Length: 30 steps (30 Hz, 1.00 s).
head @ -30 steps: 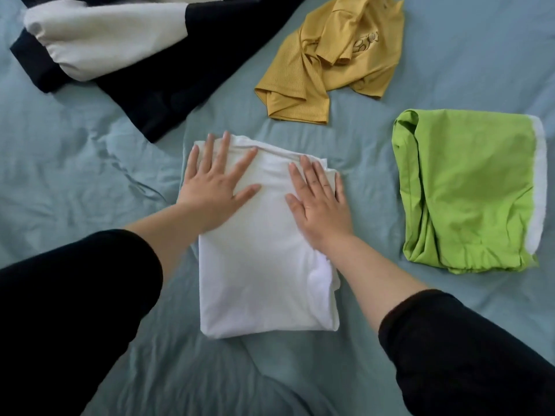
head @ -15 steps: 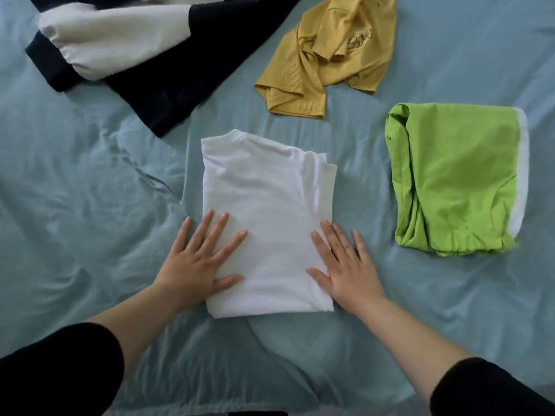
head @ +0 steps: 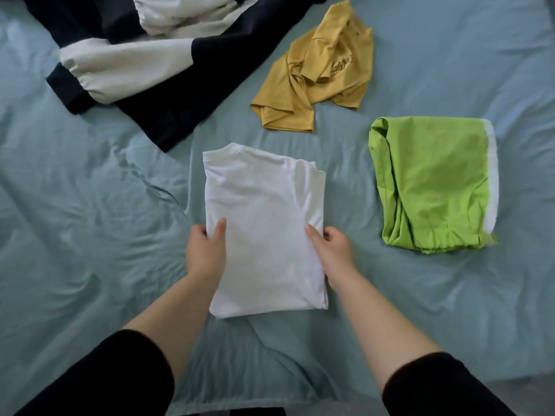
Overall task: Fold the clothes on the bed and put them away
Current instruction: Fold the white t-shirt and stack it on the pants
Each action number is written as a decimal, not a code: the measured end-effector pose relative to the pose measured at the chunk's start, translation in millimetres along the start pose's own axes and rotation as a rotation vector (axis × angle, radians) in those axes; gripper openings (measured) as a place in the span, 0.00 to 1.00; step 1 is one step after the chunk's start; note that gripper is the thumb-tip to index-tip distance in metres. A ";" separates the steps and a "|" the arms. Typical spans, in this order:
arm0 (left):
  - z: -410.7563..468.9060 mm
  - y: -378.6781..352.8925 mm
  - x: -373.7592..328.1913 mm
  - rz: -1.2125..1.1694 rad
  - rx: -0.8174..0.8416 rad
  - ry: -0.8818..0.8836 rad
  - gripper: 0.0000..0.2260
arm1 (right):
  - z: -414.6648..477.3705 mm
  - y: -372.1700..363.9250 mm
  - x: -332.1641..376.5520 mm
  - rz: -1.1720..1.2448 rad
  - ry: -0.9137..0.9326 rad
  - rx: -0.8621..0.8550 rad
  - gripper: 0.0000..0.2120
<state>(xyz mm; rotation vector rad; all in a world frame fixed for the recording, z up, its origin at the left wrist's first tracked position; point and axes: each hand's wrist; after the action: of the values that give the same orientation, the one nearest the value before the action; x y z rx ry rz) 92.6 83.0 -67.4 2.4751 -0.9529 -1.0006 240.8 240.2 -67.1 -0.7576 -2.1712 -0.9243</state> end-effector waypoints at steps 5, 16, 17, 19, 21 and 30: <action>-31.6 0.5 -16.3 -0.122 0.075 -0.202 0.10 | -6.2 -3.3 8.1 0.001 0.135 0.026 0.10; -143.7 -98.4 -101.5 -0.157 0.391 -0.445 0.18 | -11.7 179.2 38.0 -0.076 0.364 -0.349 0.17; -153.1 -113.6 -114.3 -0.180 0.409 -0.466 0.17 | -3.9 200.8 45.3 -0.090 0.391 -0.374 0.16; -167.6 -145.9 -137.2 -0.230 0.448 -0.494 0.16 | 21.1 240.4 56.3 -0.145 0.416 -0.400 0.13; -172.3 -181.2 -152.3 -0.257 0.463 -0.467 0.13 | 56.3 267.6 63.5 -0.200 0.416 -0.409 0.12; -137.6 -249.7 -104.9 0.061 0.556 -0.479 0.27 | 112.5 277.1 -13.5 -0.314 0.161 -0.230 0.28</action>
<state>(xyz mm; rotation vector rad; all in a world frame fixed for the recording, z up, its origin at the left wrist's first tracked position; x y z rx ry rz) 249.8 341.8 -41.0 2.6473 -1.6348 -1.5170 407.7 485.7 -28.0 -0.4318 -2.0980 -1.3647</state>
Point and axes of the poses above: each hand's wrist, its own z-axis towards the middle knuckle, its own y-axis out of the back of the hand, x = y × z, and after that the axes turned 8 degrees about y, right-handed
